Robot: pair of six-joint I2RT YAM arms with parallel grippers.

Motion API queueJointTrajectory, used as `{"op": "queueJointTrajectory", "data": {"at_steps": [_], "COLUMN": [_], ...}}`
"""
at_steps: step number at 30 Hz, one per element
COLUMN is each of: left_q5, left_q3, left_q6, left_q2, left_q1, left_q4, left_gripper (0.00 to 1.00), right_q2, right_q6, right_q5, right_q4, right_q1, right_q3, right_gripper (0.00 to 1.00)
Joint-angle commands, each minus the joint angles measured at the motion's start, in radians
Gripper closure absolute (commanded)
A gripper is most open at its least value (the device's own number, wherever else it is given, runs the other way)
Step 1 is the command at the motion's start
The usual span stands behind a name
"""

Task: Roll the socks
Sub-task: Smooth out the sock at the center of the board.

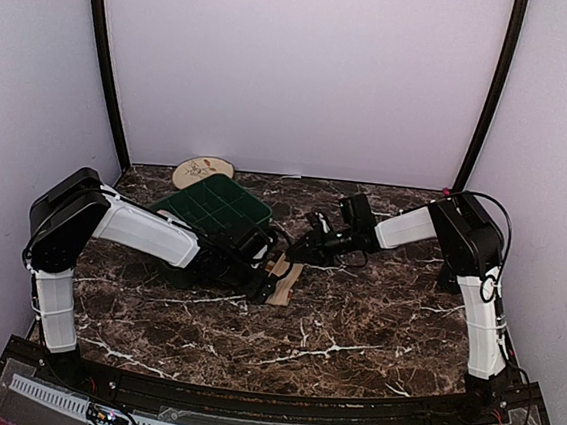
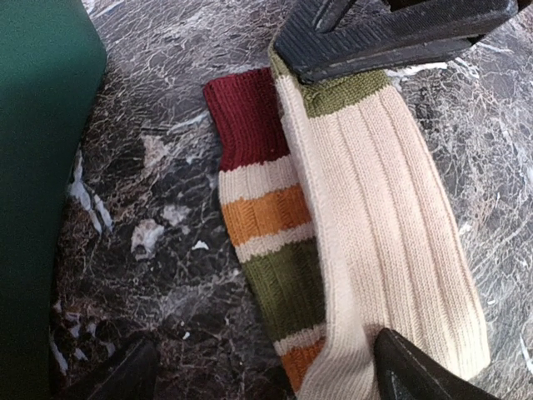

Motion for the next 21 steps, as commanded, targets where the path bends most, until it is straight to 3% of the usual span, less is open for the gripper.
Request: {"op": "queueJointTrajectory", "data": {"at_steps": [1,21], "left_q5": [0.013,0.014], "left_q3": [-0.012,0.014], "left_q6": [0.008,0.021], "left_q2": [0.016,-0.016], "left_q1": [-0.011,-0.011], "left_q4": [-0.102,-0.107], "left_gripper": [0.07,0.07], "right_q2": [0.034,-0.135], "right_q6": [-0.081,-0.037], "right_q5": [0.066,0.005], "right_q4": [-0.106,0.095], "right_q1": [-0.014,0.108], "right_q3": [0.051,-0.086], "right_gripper": [0.82,0.81]}}
